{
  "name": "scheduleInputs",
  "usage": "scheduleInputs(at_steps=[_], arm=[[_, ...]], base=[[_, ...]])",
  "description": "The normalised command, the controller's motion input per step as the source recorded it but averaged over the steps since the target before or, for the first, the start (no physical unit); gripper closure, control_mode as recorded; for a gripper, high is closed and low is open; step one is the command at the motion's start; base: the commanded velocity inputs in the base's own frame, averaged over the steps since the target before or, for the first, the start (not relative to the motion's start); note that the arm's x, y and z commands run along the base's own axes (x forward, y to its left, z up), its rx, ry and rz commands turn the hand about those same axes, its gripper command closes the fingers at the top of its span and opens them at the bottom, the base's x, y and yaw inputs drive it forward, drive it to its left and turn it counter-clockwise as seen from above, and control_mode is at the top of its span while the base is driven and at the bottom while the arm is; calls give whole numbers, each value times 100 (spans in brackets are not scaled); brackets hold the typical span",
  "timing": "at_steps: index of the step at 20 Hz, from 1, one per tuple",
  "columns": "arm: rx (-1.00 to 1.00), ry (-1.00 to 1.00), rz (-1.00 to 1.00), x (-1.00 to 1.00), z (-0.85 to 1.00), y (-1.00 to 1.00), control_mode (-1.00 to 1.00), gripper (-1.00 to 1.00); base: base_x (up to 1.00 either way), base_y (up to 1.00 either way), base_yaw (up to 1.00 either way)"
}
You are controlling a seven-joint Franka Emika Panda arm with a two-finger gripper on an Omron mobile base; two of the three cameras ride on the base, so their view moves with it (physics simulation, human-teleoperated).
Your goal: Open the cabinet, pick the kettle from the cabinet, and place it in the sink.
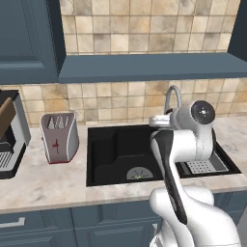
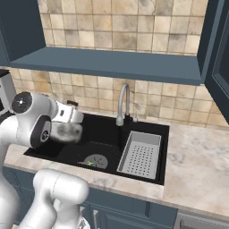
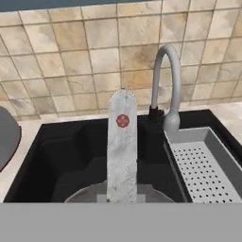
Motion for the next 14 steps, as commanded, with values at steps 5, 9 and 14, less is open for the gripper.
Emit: scheduleInputs(at_steps=[5, 9, 14], arm=[[5, 0, -24, 19, -11, 47, -100, 100], [11, 4, -19, 27, -18, 35, -100, 100], [14, 0, -23, 33, -20, 32, -100, 100]], base=[[0, 0, 0], [0, 0, 0], [0, 0, 0]])
